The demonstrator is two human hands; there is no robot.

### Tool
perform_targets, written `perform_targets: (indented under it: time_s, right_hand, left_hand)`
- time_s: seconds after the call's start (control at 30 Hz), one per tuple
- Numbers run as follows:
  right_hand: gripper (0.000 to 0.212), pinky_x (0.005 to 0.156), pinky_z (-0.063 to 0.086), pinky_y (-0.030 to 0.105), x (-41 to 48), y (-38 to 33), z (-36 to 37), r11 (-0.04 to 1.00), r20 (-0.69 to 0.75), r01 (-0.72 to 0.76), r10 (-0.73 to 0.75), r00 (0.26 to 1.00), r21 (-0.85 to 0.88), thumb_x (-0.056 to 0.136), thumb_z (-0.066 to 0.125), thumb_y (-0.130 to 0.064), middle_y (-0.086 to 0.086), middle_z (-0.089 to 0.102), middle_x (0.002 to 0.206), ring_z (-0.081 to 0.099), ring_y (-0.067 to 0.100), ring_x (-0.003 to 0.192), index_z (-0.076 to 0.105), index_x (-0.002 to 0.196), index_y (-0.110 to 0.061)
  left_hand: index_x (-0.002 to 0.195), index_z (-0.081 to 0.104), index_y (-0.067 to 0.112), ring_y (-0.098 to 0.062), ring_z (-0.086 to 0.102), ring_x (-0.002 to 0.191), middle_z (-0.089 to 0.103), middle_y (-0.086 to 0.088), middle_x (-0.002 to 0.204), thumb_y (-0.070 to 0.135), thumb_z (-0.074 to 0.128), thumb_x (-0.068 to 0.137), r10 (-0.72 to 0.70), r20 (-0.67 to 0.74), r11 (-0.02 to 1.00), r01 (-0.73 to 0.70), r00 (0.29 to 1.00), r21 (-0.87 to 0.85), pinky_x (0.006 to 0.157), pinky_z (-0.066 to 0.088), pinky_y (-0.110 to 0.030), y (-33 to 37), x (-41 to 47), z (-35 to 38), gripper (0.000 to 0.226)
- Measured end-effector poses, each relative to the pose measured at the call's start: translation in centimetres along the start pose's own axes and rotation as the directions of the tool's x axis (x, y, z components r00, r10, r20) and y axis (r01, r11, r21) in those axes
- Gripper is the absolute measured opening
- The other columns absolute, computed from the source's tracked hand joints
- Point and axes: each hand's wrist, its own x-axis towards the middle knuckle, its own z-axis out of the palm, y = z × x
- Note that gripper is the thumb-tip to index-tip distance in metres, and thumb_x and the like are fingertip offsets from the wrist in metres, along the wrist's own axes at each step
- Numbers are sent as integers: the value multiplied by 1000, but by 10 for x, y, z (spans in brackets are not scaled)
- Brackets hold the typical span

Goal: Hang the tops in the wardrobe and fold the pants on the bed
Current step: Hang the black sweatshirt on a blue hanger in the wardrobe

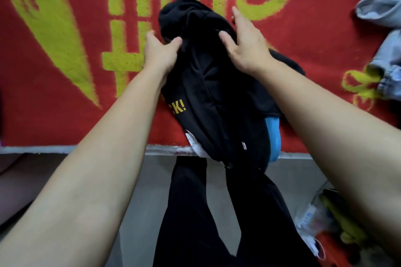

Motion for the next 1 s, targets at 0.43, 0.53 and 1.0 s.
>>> perform_targets:
  time_s: [0.43,0.53,1.0]
  right_hand:
    - [58,94,49,37,-109,-68,-176,984,65,51,-40,997,-170,75,47,-4,10,67,114,60,32,112,69,120,-33]
    - [59,95,47,37,-139,-104,-245,973,-112,175,-193,975,-153,78,49,-2,8,49,103,57,34,106,66,128,-28]
    - [62,88,52,38,-287,-152,-419,787,-335,601,-608,720,-137,74,45,-10,7,71,113,64,27,103,58,132,-29]
  left_hand:
    - [99,68,14,-12,62,80,71,-3,92,11,55,58,335,128,935,-313,933,-165,72,51,-28,98,-161,-99,43]
    - [90,65,21,-6,60,71,67,6,81,-1,58,67,474,43,854,-448,879,-266,70,49,-24,151,-215,-127,33]
    - [90,55,21,-3,58,72,64,3,83,0,65,65,826,-299,434,-878,478,-203,70,51,-22,269,-427,-236,34]
